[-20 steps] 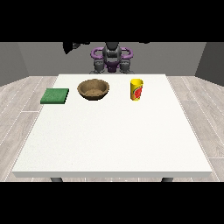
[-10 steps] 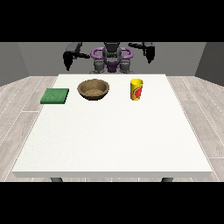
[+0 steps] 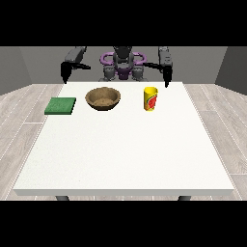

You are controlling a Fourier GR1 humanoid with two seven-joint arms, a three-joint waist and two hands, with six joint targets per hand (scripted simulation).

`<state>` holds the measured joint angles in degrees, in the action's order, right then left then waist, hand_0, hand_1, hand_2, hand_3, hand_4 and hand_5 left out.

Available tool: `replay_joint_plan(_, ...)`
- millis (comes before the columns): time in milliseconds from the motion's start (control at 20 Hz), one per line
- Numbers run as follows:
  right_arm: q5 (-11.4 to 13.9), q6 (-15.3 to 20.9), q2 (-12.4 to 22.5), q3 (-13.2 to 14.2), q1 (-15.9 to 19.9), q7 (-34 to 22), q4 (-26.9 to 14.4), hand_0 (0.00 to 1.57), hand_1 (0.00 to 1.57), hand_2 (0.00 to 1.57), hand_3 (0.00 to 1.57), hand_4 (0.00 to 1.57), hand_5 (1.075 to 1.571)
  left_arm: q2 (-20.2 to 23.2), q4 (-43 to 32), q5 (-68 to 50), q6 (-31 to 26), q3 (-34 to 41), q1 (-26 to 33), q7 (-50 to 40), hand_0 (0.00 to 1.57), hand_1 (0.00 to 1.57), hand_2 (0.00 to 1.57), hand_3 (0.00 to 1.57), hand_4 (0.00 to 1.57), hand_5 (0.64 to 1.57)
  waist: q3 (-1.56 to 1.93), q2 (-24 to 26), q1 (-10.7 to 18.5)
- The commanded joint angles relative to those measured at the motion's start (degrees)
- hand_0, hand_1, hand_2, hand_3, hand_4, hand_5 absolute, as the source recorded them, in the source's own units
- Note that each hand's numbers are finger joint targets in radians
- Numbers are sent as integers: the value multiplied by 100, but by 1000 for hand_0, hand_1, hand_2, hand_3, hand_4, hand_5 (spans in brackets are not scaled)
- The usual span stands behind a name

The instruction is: Pick the cup and pour the ball into the bowl, then pick the bowl and place it on the pad

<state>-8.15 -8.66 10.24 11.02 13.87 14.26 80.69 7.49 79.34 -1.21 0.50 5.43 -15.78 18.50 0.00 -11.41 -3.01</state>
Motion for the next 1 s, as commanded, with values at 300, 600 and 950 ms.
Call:
replay_joint_plan(300, -202, -420, 272, 331, 140, 659, -938, 0, 0, 0, 0, 0, 1563, -20, -1762, 211, 351, 357, -760, 1003, 0, 0, 0, 0, 0, 1238, 0, -35, -147)
replay_joint_plan(600, -342, -736, 658, 495, 378, 694, -1043, 0, 0, 0, 0, 0, 1558, -295, -2750, 249, 444, 393, -838, 2105, 0, 0, 0, 0, 0, 1267, -2, -295, -279)
replay_joint_plan(950, -333, -830, 487, 376, 216, 1012, -1029, 0, 0, 0, 0, 0, 1558, 86, -3732, -208, 97, 980, -1404, 2631, 659, 659, 914, 286, 0, 1425, -4, -497, -478)
